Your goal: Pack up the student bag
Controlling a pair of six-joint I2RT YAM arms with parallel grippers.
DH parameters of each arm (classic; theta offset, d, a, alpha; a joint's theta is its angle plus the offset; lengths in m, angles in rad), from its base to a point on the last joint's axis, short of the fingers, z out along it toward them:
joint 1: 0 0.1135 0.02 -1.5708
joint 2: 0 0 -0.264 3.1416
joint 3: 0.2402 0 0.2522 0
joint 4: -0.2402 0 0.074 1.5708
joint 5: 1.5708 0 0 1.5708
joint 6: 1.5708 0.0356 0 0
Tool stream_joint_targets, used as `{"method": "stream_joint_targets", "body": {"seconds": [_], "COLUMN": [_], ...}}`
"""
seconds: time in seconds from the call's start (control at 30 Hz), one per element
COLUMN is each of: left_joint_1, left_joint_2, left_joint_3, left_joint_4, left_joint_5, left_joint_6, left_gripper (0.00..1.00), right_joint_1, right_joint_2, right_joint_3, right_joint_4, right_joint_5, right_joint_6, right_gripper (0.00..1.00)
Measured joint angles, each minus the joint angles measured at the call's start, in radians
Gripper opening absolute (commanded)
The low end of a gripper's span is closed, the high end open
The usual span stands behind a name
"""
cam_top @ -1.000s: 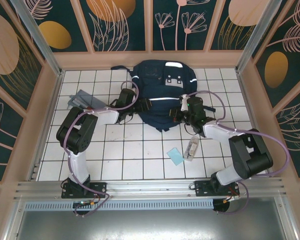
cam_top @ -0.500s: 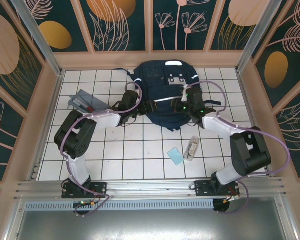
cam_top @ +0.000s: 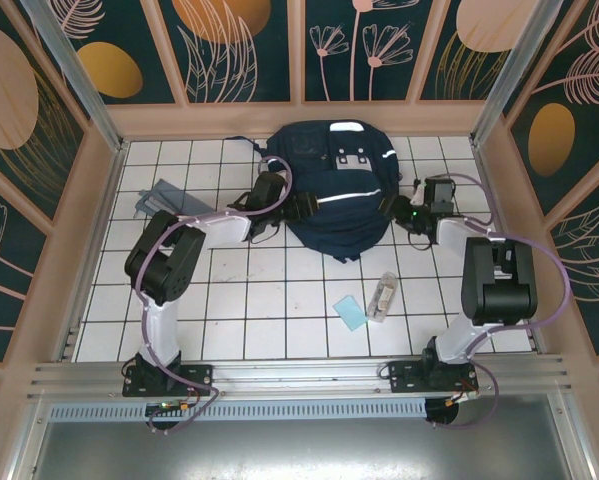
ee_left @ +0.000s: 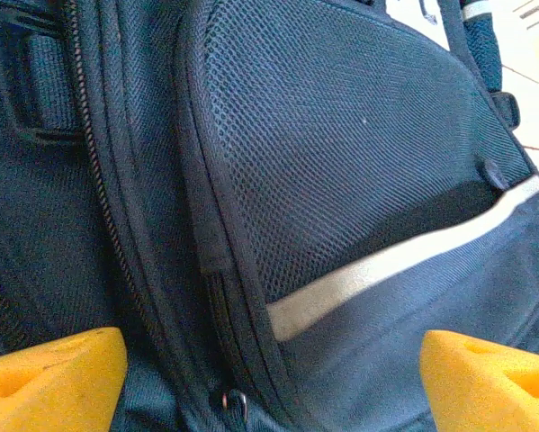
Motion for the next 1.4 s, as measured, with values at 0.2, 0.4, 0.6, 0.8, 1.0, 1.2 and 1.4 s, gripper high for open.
{"method": "stream_joint_targets", "body": {"seconds": [0.2, 0.4, 0.6, 0.8, 1.0, 1.2, 1.4], "left_joint_1": [0.031, 0.109, 0.113, 0.108, 0.1, 0.049, -0.004], "left_joint_2": [0.064, 0.101, 0.086, -0.034, -0.153, -0.155, -0.155], "left_joint_3": [0.091, 0.249, 0.365, 0.293, 0.105, -0.003, -0.003], "left_joint_4": [-0.033, -0.18, -0.312, -0.359, -0.253, -0.175, -0.164], "left_joint_5": [-0.01, -0.103, -0.226, -0.17, 0.005, 0.102, 0.125], "left_joint_6": [0.006, 0.111, 0.263, 0.264, 0.116, 0.0, -0.035], "left_gripper": [0.84, 0.85, 0.85, 0.83, 0.82, 0.82, 0.81], "right_joint_1": [0.105, 0.36, 0.441, 0.318, 0.13, 0.125, 0.216], "right_joint_2": [0.006, 0.006, -0.004, -0.102, -0.109, 0.062, 0.189], "right_joint_3": [-0.074, -0.087, -0.001, 0.056, 0.089, 0.074, 0.068], "right_joint_4": [0.099, 0.174, 0.088, -0.108, -0.161, -0.07, 0.062], "right_joint_5": [-0.056, -0.092, -0.163, -0.124, -0.03, -0.068, -0.127], "right_joint_6": [0.105, 0.215, 0.192, 0.097, 0.067, 0.097, 0.182], "right_gripper": [0.44, 0.71, 0.83, 0.82, 0.81, 0.62, 0.22]}}
